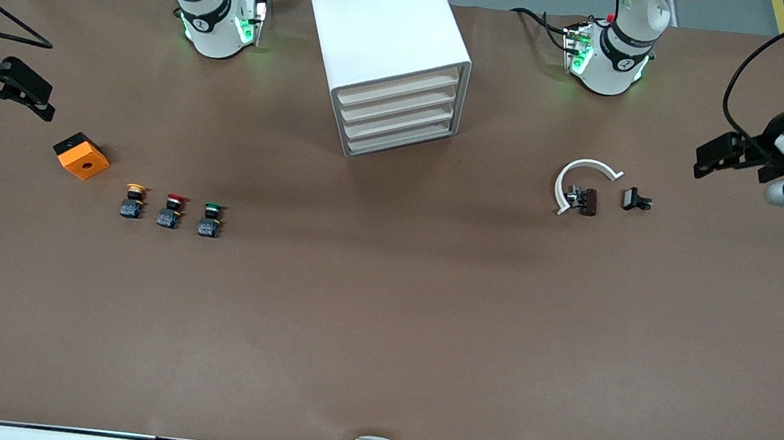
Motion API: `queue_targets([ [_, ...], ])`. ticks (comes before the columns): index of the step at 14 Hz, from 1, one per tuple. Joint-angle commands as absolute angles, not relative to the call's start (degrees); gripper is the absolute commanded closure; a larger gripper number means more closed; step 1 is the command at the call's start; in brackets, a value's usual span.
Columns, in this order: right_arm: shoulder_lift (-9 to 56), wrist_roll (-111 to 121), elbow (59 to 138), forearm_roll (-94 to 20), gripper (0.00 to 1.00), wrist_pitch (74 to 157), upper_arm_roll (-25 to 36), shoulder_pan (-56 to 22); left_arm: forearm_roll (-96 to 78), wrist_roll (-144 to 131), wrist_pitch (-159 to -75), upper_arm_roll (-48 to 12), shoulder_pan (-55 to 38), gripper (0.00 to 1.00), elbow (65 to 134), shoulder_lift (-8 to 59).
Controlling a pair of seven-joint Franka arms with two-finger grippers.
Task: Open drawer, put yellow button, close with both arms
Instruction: 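Move the left gripper to the drawer while the right gripper nears the button, then grip the drawer with the left gripper while the right gripper grips the button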
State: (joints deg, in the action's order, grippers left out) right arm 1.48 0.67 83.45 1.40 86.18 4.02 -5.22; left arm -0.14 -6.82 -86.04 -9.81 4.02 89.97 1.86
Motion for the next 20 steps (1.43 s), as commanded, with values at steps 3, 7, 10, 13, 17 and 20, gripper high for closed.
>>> queue_targets([
  [3,3.6,1.1,81.8,4.5,0.00,86.0,4.0,-4.8,-0.1,-13.9,-85.8,-10.2,3.3,0.00,81.0,14.6],
  [7,7.1,1.0,81.9,9.5,0.00,85.7,3.9,-5.7,-0.6,-35.8,-86.7,-11.0,-2.2,0.00,78.5,22.0],
  [10,7.8,1.2,82.7,9.6,0.00,85.4,4.0,-4.2,-1.7,-52.0,-88.7,-11.1,-6.5,0.00,78.1,26.7],
  [13,10.2,0.5,82.7,9.3,0.00,80.1,4.0,-3.8,-3.1,-71.1,-89.4,-11.0,-11.1,0.00,78.0,30.0],
  [17,11.9,1.3,88.7,9.2,0.00,86.1,4.0,-1.3,-6.3,-101.6,-89.4,-11.0,-15.7,0.00,78.0,33.3],
  [20,11.0,3.2,99.6,9.1,0.00,97.5,4.0,1.1,-15.1,-107.0,-89.1,-11.0,-15.8,0.00,78.2,33.9],
])
